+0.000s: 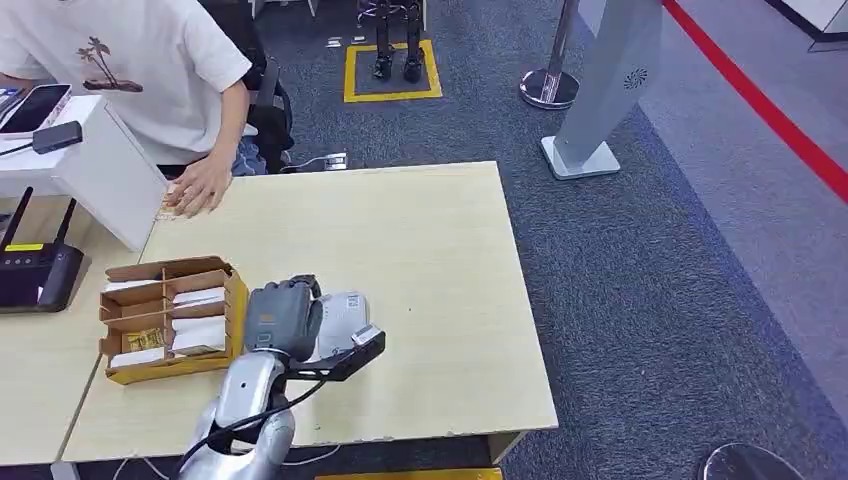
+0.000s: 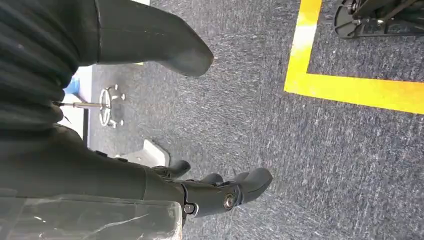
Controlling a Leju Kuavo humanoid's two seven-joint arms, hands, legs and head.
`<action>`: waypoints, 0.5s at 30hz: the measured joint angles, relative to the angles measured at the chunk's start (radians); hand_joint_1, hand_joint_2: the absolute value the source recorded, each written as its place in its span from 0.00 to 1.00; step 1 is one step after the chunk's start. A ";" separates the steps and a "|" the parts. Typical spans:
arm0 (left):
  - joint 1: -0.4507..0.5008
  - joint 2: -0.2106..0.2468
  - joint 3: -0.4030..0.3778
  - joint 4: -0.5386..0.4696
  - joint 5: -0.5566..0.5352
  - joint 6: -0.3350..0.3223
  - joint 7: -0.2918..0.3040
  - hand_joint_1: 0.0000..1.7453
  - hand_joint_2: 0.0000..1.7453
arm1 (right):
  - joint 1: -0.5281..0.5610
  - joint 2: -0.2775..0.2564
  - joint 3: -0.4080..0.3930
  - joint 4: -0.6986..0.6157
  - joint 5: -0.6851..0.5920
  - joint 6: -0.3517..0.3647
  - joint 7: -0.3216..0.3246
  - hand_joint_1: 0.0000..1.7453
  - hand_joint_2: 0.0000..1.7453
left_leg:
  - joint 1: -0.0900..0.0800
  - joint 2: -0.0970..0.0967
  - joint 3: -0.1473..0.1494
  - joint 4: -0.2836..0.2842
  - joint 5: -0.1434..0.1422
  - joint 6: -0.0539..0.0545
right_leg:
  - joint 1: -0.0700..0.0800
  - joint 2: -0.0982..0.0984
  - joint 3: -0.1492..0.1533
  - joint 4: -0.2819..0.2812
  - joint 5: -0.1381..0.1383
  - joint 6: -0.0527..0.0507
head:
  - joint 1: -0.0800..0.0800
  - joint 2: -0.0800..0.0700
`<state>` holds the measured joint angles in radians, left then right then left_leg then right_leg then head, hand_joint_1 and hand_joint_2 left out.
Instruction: Pass the card to the sensor for recognition and then transmit it.
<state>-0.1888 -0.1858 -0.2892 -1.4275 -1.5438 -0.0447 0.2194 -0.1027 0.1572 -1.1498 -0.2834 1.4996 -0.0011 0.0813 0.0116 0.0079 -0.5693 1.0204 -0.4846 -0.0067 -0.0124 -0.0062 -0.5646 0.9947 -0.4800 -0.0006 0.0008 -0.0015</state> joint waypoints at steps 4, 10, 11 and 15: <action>-0.002 0.001 0.001 0.018 0.000 0.008 -0.003 1.00 1.00 | 0.000 0.000 0.001 0.000 0.001 0.000 0.001 0.00 1.00 | 0.000 0.000 0.000 0.000 0.000 0.000 | 0.000 0.000 0.000 0.000 0.000 0.000 | 0.000 0.000; -0.005 -0.001 0.007 0.034 0.000 0.015 -0.015 1.00 1.00 | 0.000 0.000 0.001 0.000 0.002 0.000 0.005 0.00 1.00 | 0.000 0.000 0.000 0.000 0.000 0.000 | 0.000 0.000 0.000 0.000 0.000 0.000 | 0.000 0.000; -0.005 -0.002 0.008 0.037 0.000 0.015 -0.015 1.00 1.00 | 0.000 0.000 0.001 0.000 0.002 0.000 0.005 0.00 1.00 | 0.000 0.000 0.000 0.000 0.000 0.000 | 0.000 0.000 0.000 0.000 0.000 0.000 | 0.000 0.000; -0.006 -0.002 0.010 0.046 0.000 0.015 -0.016 1.00 1.00 | 0.000 0.000 0.001 0.000 0.002 0.000 0.005 0.00 1.00 | 0.000 0.000 0.000 0.000 0.000 0.000 | 0.000 0.000 0.000 0.000 0.000 0.000 | 0.000 0.000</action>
<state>-0.1949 -0.1881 -0.2796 -1.3813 -1.5438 -0.0298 0.2037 -0.1027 0.1572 -1.1490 -0.2834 1.5011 -0.0011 0.0858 0.0116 0.0079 -0.5693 1.0204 -0.4846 -0.0067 -0.0124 -0.0062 -0.5646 0.9947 -0.4800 -0.0006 0.0008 -0.0015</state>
